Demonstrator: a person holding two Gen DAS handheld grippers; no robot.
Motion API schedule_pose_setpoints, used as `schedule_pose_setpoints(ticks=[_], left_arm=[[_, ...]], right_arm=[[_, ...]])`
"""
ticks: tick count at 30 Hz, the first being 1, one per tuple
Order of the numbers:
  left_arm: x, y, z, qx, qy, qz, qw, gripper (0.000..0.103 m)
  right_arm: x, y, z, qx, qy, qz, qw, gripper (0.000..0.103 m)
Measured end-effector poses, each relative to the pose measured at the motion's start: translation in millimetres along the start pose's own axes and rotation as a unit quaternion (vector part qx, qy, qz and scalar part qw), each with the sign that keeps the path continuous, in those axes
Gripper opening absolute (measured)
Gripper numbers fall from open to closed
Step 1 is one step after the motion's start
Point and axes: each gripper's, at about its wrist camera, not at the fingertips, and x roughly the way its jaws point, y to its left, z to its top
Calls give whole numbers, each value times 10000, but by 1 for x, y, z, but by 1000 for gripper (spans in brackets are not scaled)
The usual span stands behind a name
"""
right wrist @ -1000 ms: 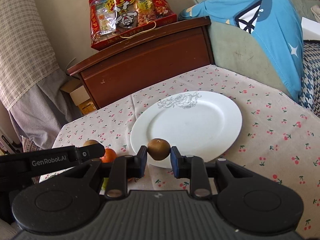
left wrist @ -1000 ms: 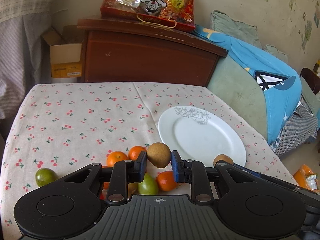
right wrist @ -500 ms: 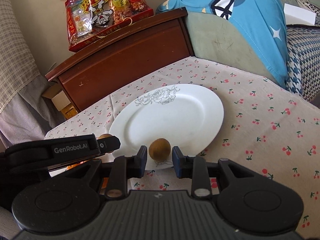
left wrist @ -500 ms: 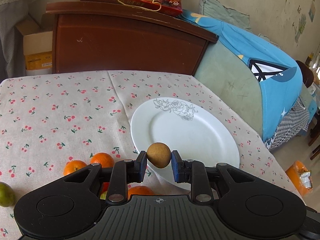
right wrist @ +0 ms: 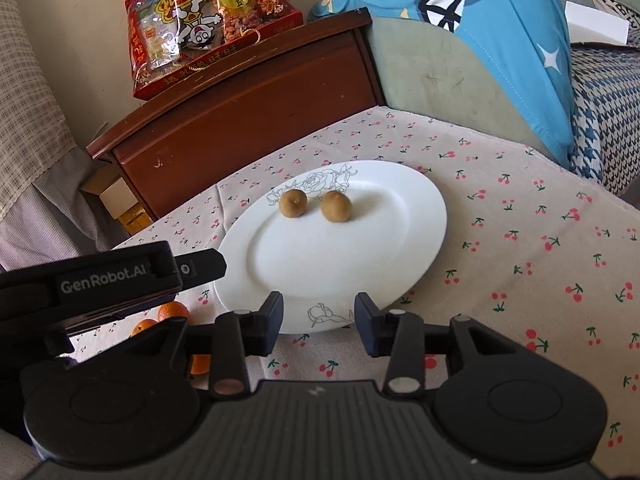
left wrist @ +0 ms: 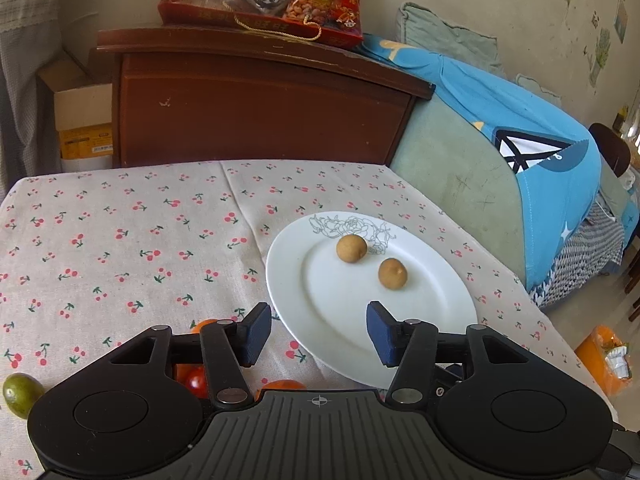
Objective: Organize fruits
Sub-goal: 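Carry both kiwis onto the white plate and open both tools, then grasp the green lime with the left tool while the right tool grasps a tangerine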
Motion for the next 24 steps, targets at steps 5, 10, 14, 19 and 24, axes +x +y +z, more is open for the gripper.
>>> schedule_pose_setpoints(ticks=[5, 10, 14, 19, 24], left_arm=[[-15, 11, -2, -78, -5, 215, 9997, 60], [-31, 24, -5, -173, -55, 428, 9989, 61], [-46, 39, -8, -362, -99, 558, 9977, 61], [-60, 57, -11, -585, -124, 814, 9949, 61], [-73, 75, -14, -700, -175, 1039, 9920, 61]], right_arm=[[-3, 6, -4, -123, 56, 64, 9999, 45], [-8, 12, -9, -317, 83, 129, 9994, 47], [-11, 15, -13, -379, 142, 196, 9990, 48], [-17, 21, -19, -492, 231, 332, 9980, 49], [-23, 29, -25, -583, 314, 596, 9960, 51]])
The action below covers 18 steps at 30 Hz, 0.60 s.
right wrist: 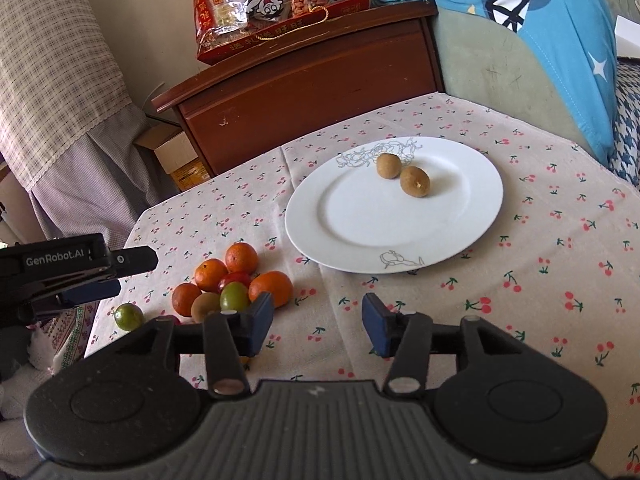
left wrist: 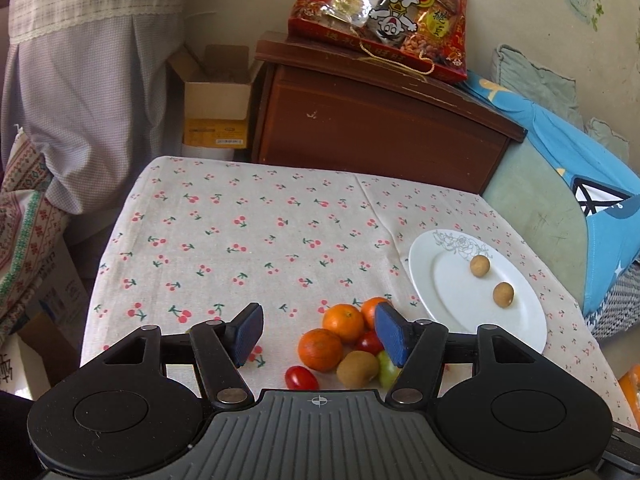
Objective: Organize fruits
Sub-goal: 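Grasp the green lime with the left tool while the right tool grasps a tangerine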
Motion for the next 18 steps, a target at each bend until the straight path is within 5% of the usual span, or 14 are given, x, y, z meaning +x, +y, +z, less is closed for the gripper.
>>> schedule_pose_setpoints(ticks=[18], left_arm=[[5, 43, -19, -32, 129, 684, 9976, 60]], right_arm=[[6, 30, -20, -313, 375, 496, 9976, 55]])
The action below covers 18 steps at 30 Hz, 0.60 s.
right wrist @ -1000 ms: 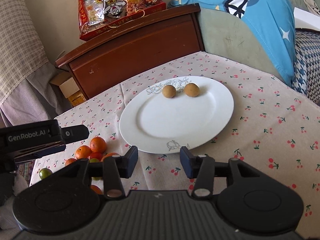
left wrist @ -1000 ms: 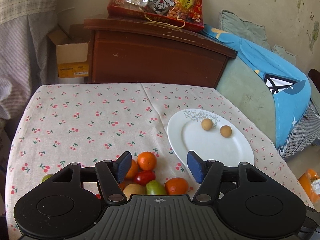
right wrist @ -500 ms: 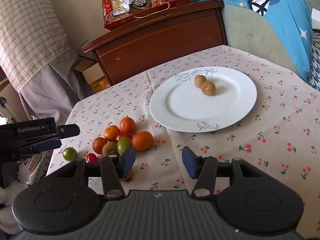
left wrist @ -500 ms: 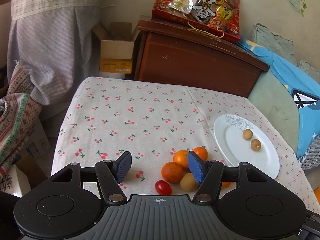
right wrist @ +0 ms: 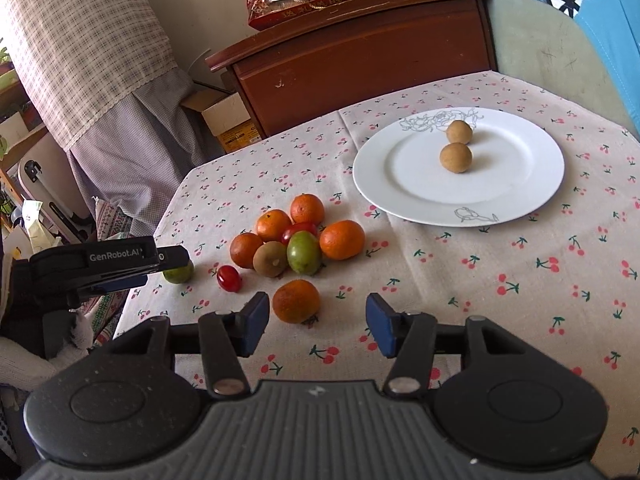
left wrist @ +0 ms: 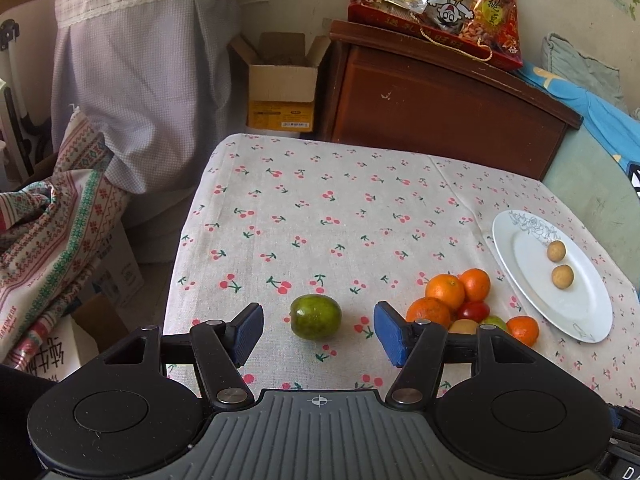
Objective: Organize fruits
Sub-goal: 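Grasp the green lime with the left tool while the right tool grasps a tangerine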
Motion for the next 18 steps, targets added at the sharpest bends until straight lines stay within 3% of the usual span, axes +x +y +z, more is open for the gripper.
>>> schedule_pose_setpoints(ticks=[12, 18], left_arm=[[14, -5, -4, 158, -45, 260, 9995, 58], [18, -7, -5, 233, -26, 284, 9993, 52]], right_arm=[[10, 13, -6, -438, 46, 15, 9990, 55], [17, 17, -6, -616, 25, -65, 9981, 54]])
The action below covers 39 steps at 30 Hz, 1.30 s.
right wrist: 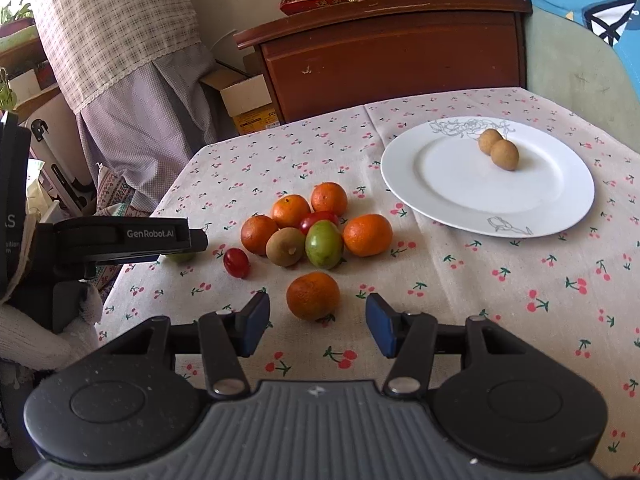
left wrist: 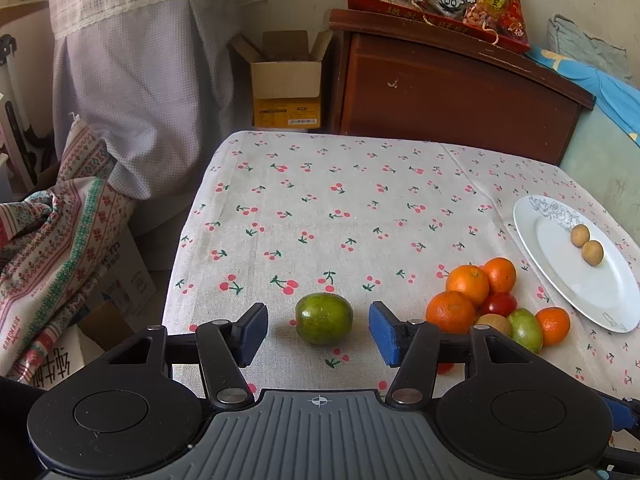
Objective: Organize fruits
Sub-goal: 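Grasp the green lime with the left tool while the right tool grasps a tangerine, then carry the lime and tangerine onto the plate beside the kiwis and release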
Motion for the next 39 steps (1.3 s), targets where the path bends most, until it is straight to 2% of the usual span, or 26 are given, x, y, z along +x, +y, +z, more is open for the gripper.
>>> schedule_pose_setpoints(ticks=[5, 7, 10, 15, 22, 27, 39], left_arm=[[4, -4, -2, 92, 49, 2, 9999, 41], [5, -6, -3, 157, 9, 48, 9999, 39], [5, -5, -3, 164, -9, 65, 9998, 32], [3, -5, -3, 158, 11, 22, 9999, 29], [-7, 0, 1, -187, -29, -219, 9996, 29], [-12, -9, 1, -118, -59, -380, 9992, 29], [-28, -42, 3, 209, -230, -922, 9953, 29]], right_arm=[[5, 2, 0, -75, -16, 28, 10000, 44], [6, 1, 0, -71, -35, 10, 10000, 36], [6, 0, 0, -53, -44, 1, 10000, 31], [6, 1, 0, -54, -49, -8, 10000, 31], [-2, -2, 5, 57, -167, 16, 9998, 31], [-4, -4, 4, 107, -146, -36, 9998, 31], [-19, -24, 14, 473, -471, -256, 9974, 31]])
